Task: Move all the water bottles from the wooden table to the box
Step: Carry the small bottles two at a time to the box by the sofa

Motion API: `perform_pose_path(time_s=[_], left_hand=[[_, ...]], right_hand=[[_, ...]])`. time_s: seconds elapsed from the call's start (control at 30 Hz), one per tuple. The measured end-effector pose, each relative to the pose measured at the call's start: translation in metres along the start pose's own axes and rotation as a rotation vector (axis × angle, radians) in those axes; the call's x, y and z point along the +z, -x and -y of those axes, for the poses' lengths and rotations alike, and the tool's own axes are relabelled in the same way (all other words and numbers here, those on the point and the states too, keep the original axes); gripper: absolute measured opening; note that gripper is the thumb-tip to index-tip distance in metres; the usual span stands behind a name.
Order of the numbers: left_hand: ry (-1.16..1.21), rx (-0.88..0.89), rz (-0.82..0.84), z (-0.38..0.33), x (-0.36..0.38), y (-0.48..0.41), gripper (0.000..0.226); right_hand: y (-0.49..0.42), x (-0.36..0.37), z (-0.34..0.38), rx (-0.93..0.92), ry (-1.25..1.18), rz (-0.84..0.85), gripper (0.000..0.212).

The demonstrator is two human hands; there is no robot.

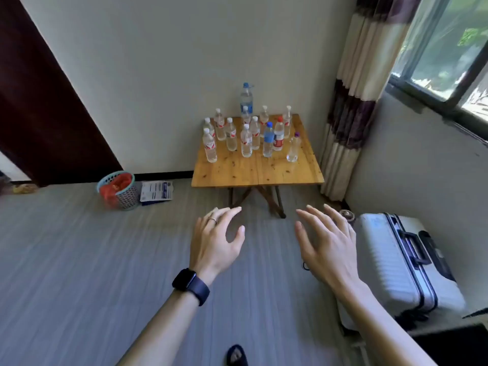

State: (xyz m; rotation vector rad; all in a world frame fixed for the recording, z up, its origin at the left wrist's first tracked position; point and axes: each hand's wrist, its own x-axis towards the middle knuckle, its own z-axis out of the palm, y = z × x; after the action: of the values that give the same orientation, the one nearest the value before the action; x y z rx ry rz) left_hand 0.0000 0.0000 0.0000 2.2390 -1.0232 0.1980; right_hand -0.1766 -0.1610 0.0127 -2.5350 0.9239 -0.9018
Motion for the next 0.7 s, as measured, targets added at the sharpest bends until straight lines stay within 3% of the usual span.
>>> perform_pose_path(time_s=[0.27, 0.7], left_hand=[[-0.02, -0.006, 0.136, 0.068, 0.07, -0.12, 0.03], [0.073, -0.084, 0.475, 0.105, 0.202, -0.321, 0.035]], right_hand=[[-0.079, 0.097, -0.044, 0.205, 0.058, 0.114, 0.027], [-0.254, 0.214, -0.107, 0.388, 0.07, 0.254, 0.04]])
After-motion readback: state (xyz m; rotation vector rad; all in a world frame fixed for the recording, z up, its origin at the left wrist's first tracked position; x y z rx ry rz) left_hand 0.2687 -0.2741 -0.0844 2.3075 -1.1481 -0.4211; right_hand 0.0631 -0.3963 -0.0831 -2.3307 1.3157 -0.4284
